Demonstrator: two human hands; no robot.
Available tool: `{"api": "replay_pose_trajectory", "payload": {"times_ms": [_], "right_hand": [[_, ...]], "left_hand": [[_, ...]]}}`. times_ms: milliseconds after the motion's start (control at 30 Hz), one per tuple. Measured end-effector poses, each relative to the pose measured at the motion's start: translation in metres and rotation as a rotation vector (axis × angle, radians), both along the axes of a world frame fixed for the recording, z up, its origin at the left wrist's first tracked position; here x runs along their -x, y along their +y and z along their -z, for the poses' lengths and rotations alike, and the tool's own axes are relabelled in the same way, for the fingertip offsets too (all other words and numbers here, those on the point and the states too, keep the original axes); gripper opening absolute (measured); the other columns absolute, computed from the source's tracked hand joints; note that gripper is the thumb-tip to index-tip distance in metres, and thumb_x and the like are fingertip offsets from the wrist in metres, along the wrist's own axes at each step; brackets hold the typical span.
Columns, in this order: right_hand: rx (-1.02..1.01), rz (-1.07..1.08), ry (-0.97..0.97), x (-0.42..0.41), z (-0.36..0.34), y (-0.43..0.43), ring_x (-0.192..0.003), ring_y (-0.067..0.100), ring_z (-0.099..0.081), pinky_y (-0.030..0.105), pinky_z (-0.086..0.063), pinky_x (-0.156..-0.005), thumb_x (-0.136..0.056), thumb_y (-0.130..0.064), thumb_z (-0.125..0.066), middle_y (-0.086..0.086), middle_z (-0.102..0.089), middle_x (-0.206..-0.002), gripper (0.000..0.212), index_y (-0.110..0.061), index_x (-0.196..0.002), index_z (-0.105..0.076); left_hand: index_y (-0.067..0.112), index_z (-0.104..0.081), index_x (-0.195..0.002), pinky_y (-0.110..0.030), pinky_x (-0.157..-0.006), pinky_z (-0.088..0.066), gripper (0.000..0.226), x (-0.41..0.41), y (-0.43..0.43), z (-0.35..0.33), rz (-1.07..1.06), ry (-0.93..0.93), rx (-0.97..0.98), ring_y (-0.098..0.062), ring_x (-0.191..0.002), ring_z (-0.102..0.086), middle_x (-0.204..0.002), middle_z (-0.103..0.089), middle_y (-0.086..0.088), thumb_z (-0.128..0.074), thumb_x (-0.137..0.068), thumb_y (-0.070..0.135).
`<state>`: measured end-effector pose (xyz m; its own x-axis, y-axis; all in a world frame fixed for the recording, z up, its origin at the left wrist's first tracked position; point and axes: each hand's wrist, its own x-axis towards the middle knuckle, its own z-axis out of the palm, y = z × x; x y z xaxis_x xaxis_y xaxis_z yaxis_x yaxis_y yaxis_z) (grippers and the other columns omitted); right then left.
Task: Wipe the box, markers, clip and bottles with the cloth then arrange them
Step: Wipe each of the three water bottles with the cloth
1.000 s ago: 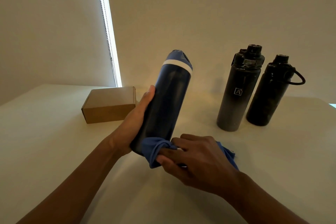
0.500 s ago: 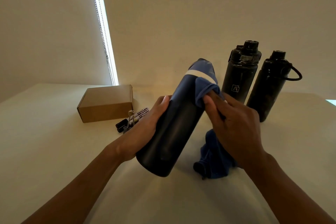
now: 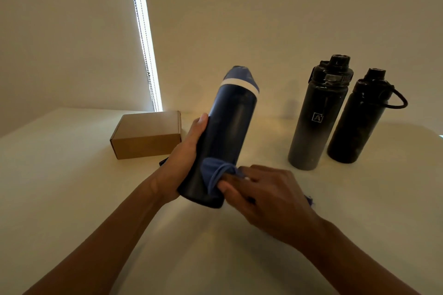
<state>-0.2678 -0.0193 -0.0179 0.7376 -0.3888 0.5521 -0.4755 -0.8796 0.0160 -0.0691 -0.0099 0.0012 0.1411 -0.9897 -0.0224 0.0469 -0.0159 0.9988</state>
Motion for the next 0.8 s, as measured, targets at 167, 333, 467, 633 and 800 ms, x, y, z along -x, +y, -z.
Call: {"api": "replay_pose_trajectory", "payload": {"times_ms": [167, 333, 467, 633, 800], "right_hand": [[0.051, -0.051, 0.045, -0.01, 0.005, 0.007, -0.06, -0.002, -0.054, 0.014, -0.047, -0.051, -0.106, -0.053, -0.011, -0.019, -0.064, -0.08, 0.042, -0.035, -0.123, -0.045], [0.084, -0.119, 0.024, -0.008, 0.006, 0.004, -0.06, 0.004, -0.057, 0.024, -0.055, -0.047, -0.105, -0.053, -0.012, -0.013, -0.066, -0.084, 0.041, -0.036, -0.124, -0.044], [0.102, -0.16, 0.05, -0.006, 0.005, 0.004, -0.063, 0.005, -0.058, 0.024, -0.056, -0.053, -0.105, -0.054, -0.013, -0.01, -0.066, -0.086, 0.041, -0.037, -0.126, -0.043], [0.26, -0.156, 0.079, -0.002, 0.009, -0.004, -0.068, 0.009, -0.06, 0.023, -0.054, -0.055, -0.091, -0.054, -0.055, -0.005, -0.068, -0.092, 0.043, -0.032, -0.126, -0.043], [0.244, -0.061, -0.033, 0.001, 0.005, -0.004, -0.072, 0.013, -0.06, 0.028, -0.054, -0.057, -0.098, -0.048, -0.042, -0.003, -0.066, -0.093, 0.03, -0.034, -0.124, -0.045]], "left_hand": [[0.029, -0.057, -0.128, -0.036, -0.075, -0.062, 0.058, -0.002, -0.002, -0.003, -0.078, 0.052, -0.035, -0.023, -0.096, -0.075, -0.115, -0.072, -0.008, -0.039, -0.095, 0.074], [0.029, -0.059, -0.122, -0.035, -0.072, -0.059, 0.051, 0.003, -0.003, -0.003, -0.104, 0.105, -0.032, -0.025, -0.097, -0.072, -0.115, -0.072, -0.008, -0.038, -0.099, 0.069], [0.029, -0.062, -0.125, -0.029, -0.065, -0.061, 0.049, 0.002, -0.004, 0.002, -0.095, 0.117, 0.006, -0.017, -0.085, -0.077, -0.098, -0.08, -0.001, -0.035, -0.102, 0.064], [0.024, -0.06, -0.137, -0.046, -0.09, -0.062, 0.058, 0.003, 0.0, 0.003, -0.04, 0.169, -0.022, -0.03, -0.108, -0.074, -0.116, -0.077, -0.011, -0.038, -0.102, 0.065], [0.021, -0.062, -0.132, -0.039, -0.082, -0.064, 0.064, 0.002, 0.003, 0.002, 0.039, 0.153, -0.015, -0.027, -0.101, -0.076, -0.11, -0.078, -0.011, -0.045, -0.091, 0.066]]}}
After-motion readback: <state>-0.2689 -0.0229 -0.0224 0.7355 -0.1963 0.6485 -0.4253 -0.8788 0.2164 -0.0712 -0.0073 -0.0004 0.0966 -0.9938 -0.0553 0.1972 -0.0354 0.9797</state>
